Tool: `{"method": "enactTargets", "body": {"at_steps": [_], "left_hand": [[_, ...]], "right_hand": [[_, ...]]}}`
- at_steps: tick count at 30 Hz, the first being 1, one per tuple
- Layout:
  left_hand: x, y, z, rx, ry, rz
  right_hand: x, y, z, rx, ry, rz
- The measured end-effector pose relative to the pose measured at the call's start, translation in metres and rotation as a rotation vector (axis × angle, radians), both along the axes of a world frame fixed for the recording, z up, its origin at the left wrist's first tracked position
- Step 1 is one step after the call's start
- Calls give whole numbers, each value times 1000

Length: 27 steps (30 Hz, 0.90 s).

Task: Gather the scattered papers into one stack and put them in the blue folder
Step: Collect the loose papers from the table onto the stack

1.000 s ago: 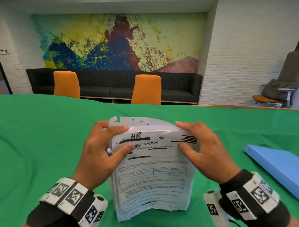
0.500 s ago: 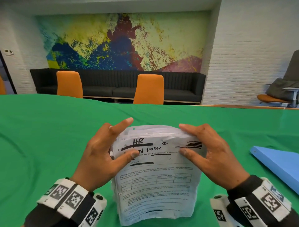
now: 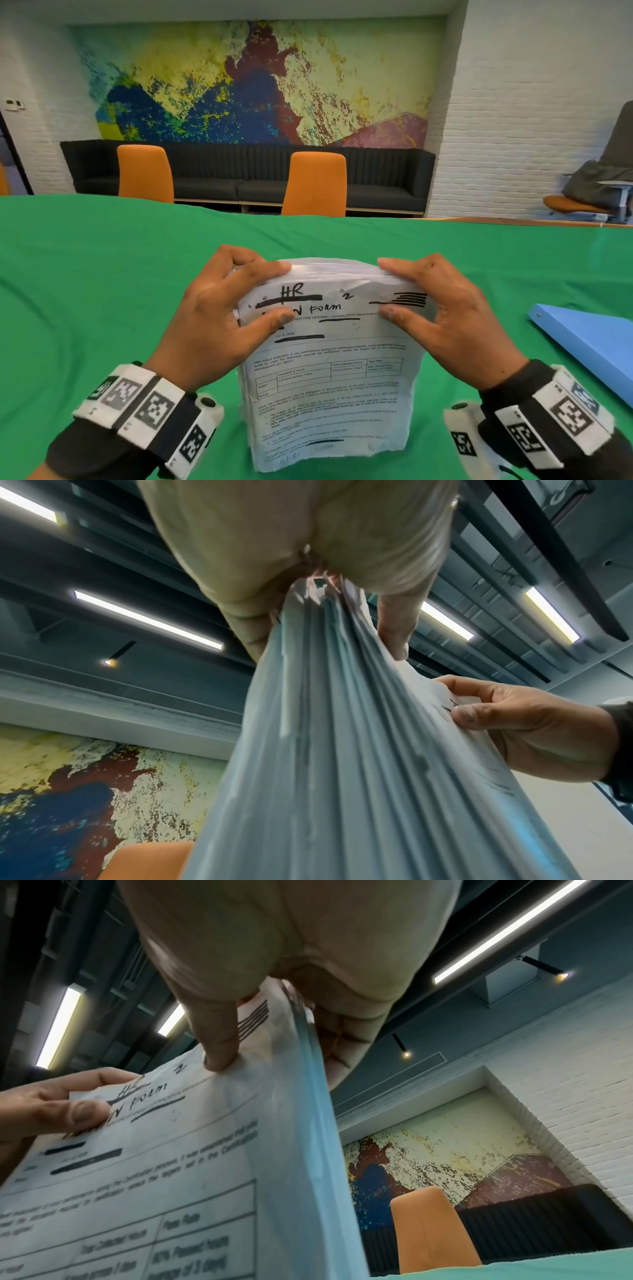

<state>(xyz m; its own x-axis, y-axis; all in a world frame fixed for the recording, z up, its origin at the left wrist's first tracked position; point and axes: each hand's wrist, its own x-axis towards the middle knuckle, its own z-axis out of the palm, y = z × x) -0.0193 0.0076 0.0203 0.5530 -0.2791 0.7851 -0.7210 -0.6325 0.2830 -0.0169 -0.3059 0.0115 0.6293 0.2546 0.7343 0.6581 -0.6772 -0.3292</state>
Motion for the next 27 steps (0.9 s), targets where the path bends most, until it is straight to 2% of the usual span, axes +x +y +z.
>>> {"method": "enactTargets", "body": {"at_steps": [4,16,22,27], "left_hand": [[-1,-1,1,45,24,2],[-1,-3,1,10,65,-5],[0,-5,0,-31,62,-28],[0,-6,-9,-147,76,-88]], "right_hand": [[1,1,-3,-12,-23,6],[0,3,-2,-8,-50,12],[2,2,-2,13,-44,29],[3,2,-9,71,-11,75]]}}
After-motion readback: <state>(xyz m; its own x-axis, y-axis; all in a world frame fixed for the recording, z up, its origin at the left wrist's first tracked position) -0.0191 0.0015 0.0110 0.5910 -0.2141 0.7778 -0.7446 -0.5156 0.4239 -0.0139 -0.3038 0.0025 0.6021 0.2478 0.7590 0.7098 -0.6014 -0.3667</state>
